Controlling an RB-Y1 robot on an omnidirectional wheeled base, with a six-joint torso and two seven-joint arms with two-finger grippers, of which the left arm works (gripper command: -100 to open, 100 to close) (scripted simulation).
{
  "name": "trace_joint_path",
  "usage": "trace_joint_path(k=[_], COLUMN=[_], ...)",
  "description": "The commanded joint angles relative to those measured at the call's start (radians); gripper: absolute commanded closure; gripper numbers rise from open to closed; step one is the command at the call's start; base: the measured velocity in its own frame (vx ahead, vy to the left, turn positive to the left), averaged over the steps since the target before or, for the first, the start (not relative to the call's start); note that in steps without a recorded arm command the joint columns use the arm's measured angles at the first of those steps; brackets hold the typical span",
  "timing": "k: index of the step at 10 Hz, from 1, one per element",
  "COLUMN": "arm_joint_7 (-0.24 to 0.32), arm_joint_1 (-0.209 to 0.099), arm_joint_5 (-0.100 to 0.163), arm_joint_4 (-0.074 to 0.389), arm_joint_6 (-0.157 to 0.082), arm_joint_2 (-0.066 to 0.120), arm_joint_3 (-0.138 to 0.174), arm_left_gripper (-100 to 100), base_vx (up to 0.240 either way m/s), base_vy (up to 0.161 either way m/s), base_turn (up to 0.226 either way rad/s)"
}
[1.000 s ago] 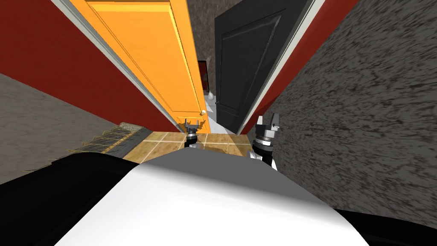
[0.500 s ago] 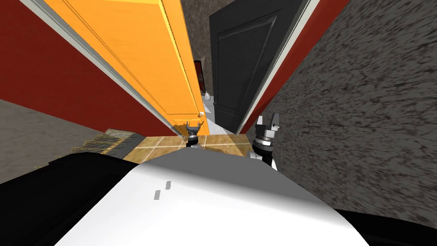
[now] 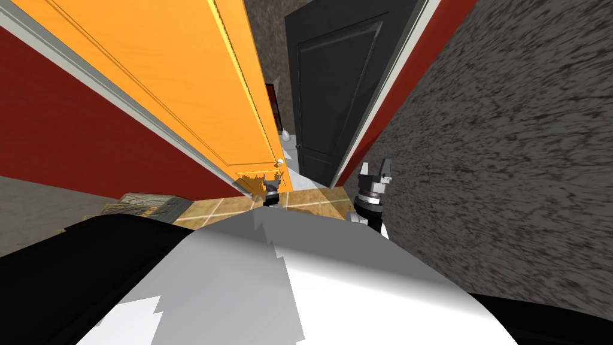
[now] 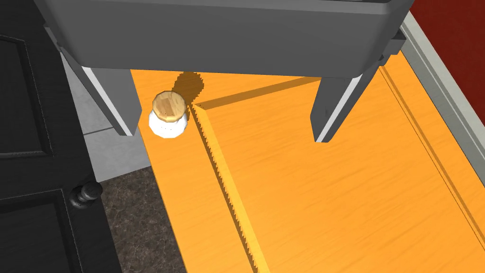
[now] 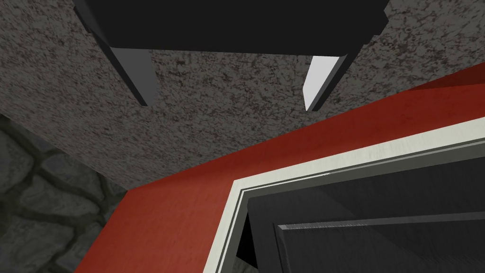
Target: Push the door open
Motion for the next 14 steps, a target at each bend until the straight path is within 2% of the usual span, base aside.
trace_joint_path(k=[1, 3, 4, 8, 10, 11, 13, 14], arm_joint_7=[0.026, 0.054, 0.081, 0.133, 0.181, 0.192, 0.232, 0.241], arm_joint_1=[-0.010, -0.021, -0.032, -0.051, -0.070, -0.074, -0.089, -0.092], arm_joint_5=[0.020, 0.043, 0.065, 0.107, 0.146, 0.154, 0.187, 0.194], arm_joint_4=[0.037, 0.082, 0.125, 0.207, 0.282, 0.299, 0.363, 0.376], arm_joint_6=[-0.009, -0.020, -0.031, -0.052, -0.070, -0.075, -0.091, -0.094], arm_joint_2=[-0.003, -0.009, -0.016, -0.030, -0.047, -0.052, -0.070, -0.075], arm_joint_3=[-0.002, -0.005, -0.007, -0.013, -0.018, -0.019, -0.024, -0.025], arm_left_gripper=[-100, -100, -100, -100, -100, -100, -100, -100], base_vx=[0.048, 0.058, 0.070, 0.060, 0.061, 0.049, 0.069, 0.061], base_vy=[0.108, 0.094, 0.127, 0.120, 0.157, 0.156, 0.151, 0.128], base_turn=[-0.130, -0.124, -0.235, -0.139, -0.234, -0.144, -0.158, -0.119])
